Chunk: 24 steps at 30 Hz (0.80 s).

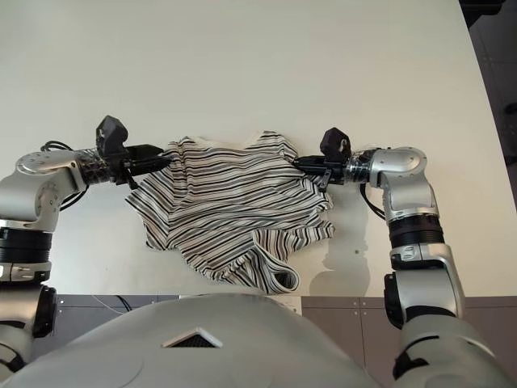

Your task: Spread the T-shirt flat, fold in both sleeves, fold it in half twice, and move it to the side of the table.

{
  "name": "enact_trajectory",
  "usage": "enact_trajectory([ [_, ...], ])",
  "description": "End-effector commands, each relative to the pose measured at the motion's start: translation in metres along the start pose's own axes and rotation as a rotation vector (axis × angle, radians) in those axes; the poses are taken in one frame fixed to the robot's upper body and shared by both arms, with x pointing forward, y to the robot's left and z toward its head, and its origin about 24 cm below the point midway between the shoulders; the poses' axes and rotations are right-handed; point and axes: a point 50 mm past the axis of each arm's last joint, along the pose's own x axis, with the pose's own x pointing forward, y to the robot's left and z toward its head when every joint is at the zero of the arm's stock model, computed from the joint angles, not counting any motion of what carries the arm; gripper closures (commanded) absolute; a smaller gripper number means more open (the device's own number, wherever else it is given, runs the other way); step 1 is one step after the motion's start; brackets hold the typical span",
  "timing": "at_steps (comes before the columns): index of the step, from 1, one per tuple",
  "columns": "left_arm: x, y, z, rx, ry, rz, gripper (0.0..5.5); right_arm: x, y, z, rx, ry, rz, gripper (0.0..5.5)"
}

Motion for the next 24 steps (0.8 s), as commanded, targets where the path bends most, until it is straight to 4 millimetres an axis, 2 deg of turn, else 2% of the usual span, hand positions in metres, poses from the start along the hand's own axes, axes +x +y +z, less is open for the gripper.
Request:
enact_trajectory([
  [1,-0.002,0.005,-0.006,0.012,0.060,0.008,3.73,0.005,0.002,-0.002,-0.002,0.016,0.002,5.40],
  [16,0.017,0.022,0.001,-0.008,0.008,0.068,3.73,0.011,0.008,-0.006,-0.004,0.032,0.034,5.40],
  [19,0.022,0.019,-0.010,-0.010,0.062,0.032,3.73,0.013,0.008,-0.005,-0.010,0.035,0.043,5.40],
  [22,0.016,0.016,-0.021,-0.018,0.098,-0.009,3.73,0.012,0.007,-0.005,-0.015,0.041,0.047,5.40],
  [24,0.010,0.017,-0.023,-0.043,0.090,-0.027,4.03,0.011,0.007,-0.006,-0.015,0.045,0.044,5.40],
])
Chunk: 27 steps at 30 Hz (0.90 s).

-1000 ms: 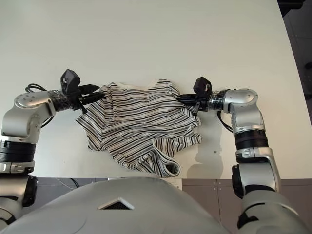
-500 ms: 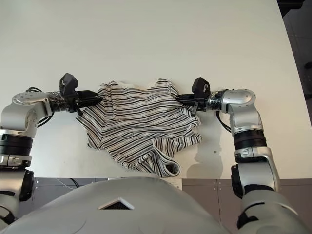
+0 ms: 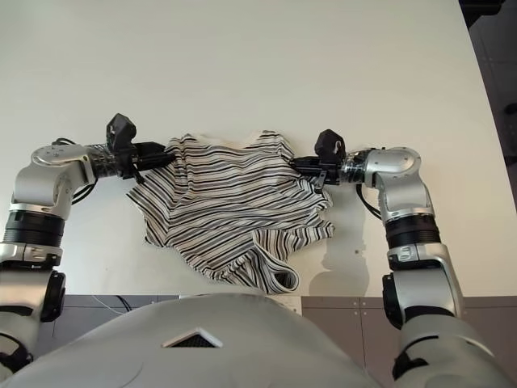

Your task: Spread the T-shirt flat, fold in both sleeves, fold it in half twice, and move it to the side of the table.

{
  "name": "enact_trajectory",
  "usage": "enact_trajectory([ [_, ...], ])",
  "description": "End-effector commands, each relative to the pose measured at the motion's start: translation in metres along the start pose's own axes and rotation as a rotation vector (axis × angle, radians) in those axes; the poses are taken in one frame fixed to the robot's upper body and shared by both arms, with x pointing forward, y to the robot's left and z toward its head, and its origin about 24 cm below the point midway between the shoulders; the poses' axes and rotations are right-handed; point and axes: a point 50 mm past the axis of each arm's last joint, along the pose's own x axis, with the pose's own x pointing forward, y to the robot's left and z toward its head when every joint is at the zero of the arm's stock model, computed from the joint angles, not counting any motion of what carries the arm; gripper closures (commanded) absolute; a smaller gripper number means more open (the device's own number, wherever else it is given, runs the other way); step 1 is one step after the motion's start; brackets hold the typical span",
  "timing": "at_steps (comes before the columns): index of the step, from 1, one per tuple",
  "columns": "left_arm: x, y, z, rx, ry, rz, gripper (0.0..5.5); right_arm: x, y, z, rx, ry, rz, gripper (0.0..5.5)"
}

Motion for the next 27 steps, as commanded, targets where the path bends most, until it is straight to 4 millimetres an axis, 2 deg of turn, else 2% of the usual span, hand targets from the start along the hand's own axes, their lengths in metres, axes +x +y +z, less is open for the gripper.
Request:
enact_trajectory([
  [1,-0.012,0.000,-0.017,-0.063,0.046,-0.028,4.21,0.003,0.004,-0.008,0.015,0.043,0.020,5.40],
  [9,-0.018,0.000,-0.012,-0.134,-0.019,-0.033,5.39,0.004,0.000,0.002,-0.006,-0.004,-0.006,5.40],
  [12,-0.020,0.001,-0.008,-0.134,-0.045,-0.020,5.39,0.004,-0.004,0.012,-0.019,-0.054,-0.029,5.40],
  [14,-0.023,0.005,-0.001,-0.119,-0.071,-0.002,5.39,0.002,-0.012,0.026,-0.020,-0.122,-0.075,5.40],
  [18,-0.030,0.024,0.036,-0.053,-0.181,0.091,5.39,-0.008,-0.039,0.068,-0.014,-0.271,-0.181,5.40],
  [23,-0.036,0.047,0.100,0.110,-0.305,0.210,5.39,-0.017,-0.070,0.113,-0.159,-0.211,-0.224,5.40],
  [27,-0.041,0.061,0.157,0.323,-0.334,0.353,5.39,-0.024,-0.096,0.159,-0.298,-0.160,-0.375,5.40],
])
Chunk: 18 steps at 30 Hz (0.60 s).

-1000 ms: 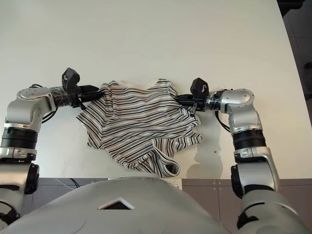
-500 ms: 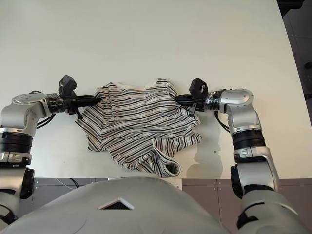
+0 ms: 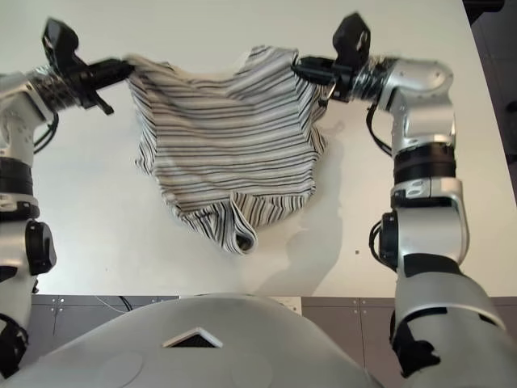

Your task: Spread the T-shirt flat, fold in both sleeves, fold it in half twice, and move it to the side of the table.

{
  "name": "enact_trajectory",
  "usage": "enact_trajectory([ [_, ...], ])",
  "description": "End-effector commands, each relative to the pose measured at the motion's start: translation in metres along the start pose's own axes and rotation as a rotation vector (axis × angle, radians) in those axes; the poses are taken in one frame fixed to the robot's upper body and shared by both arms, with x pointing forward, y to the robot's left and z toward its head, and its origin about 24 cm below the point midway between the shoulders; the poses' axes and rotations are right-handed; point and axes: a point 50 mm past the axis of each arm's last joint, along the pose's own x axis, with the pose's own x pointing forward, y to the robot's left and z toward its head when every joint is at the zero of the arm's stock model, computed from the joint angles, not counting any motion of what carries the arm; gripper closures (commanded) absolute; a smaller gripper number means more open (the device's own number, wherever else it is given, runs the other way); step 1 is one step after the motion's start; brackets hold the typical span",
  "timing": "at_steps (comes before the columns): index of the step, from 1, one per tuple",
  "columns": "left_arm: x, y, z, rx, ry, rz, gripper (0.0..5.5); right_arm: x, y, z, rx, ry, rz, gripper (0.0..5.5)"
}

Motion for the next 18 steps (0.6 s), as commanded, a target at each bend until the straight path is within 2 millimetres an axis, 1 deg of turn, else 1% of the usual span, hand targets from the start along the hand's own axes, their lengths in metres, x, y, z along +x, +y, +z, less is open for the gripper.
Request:
enact_trajectory([
  [1,0.015,0.021,0.056,0.236,-0.034,0.143,5.39,0.007,-0.034,0.048,-0.187,0.049,-0.160,5.40],
  [4,0.018,0.030,0.090,0.323,-0.065,0.263,5.39,0.012,-0.047,0.078,-0.264,0.053,-0.269,5.40],
  [9,0.019,0.030,0.137,0.476,-0.086,0.403,5.39,0.013,-0.061,0.122,-0.407,0.075,-0.460,5.40],
  [12,0.015,0.029,0.163,0.524,-0.132,0.481,5.39,0.010,-0.067,0.147,-0.459,0.058,-0.586,5.40],
  [16,0.003,0.025,0.202,0.568,-0.234,0.602,5.39,0.002,-0.072,0.182,-0.508,-0.008,-0.749,5.40],
  [18,-0.001,0.022,0.214,0.592,-0.260,0.621,5.39,-0.001,-0.072,0.195,-0.518,-0.043,-0.788,5.40],
])
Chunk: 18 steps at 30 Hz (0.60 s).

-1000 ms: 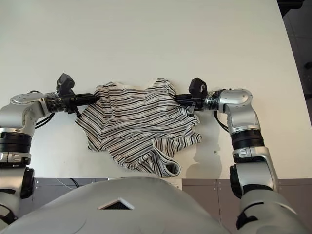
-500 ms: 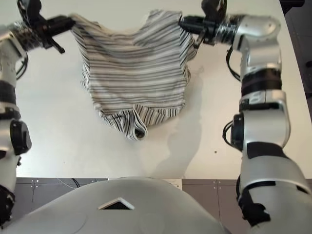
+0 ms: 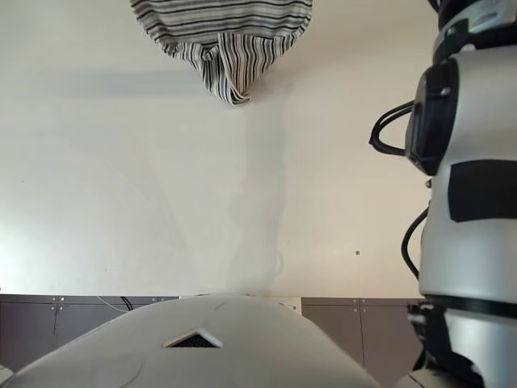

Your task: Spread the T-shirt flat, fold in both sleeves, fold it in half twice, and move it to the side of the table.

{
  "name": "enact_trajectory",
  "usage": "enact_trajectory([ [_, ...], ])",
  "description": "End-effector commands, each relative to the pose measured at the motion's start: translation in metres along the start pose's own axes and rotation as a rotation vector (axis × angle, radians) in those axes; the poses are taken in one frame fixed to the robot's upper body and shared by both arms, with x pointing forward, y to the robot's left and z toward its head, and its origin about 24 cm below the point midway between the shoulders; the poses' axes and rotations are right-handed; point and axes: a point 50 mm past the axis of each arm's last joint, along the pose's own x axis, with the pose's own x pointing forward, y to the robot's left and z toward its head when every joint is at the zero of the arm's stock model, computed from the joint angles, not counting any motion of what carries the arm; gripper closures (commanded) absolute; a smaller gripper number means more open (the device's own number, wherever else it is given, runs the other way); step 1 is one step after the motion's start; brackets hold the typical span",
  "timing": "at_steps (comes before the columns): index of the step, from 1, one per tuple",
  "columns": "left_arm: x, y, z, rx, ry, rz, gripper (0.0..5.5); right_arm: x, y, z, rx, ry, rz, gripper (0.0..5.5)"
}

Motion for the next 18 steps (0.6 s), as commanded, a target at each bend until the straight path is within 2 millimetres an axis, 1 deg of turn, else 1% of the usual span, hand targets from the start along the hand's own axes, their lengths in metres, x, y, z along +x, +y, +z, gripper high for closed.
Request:
enact_trajectory([
  [1,-0.002,0.017,0.030,0.043,-0.068,0.063,5.39,-0.001,-0.021,0.028,-0.005,-0.055,-0.097,5.40],
  [4,-0.004,0.022,0.040,0.079,-0.087,0.065,5.39,-0.002,-0.027,0.036,-0.013,-0.073,-0.118,5.40],
  [7,-0.006,0.027,0.046,0.102,-0.102,0.073,5.39,-0.004,-0.032,0.038,-0.022,-0.079,-0.141,5.40],
  [9,-0.008,0.029,0.049,0.104,-0.127,0.060,5.39,-0.006,-0.035,0.036,-0.027,-0.081,-0.136,5.40],
  [11,-0.012,0.030,0.045,0.111,-0.156,0.010,5.39,-0.009,-0.035,0.031,-0.024,-0.094,-0.096,5.40],
  [13,-0.018,0.026,0.031,0.112,-0.192,-0.096,5.39,-0.015,-0.035,0.021,-0.006,-0.132,-0.019,5.40],
  [15,-0.029,0.016,0.004,0.095,-0.246,-0.254,5.39,-0.028,-0.034,0.004,0.016,-0.205,0.104,5.40],
  [17,-0.044,0.008,-0.021,0.075,-0.306,-0.366,5.39,-0.043,-0.029,-0.014,0.036,-0.284,0.221,5.40],
  [18,-0.056,0.002,-0.035,0.077,-0.336,-0.409,5.39,-0.054,-0.020,-0.026,0.046,-0.330,0.295,5.40],
])
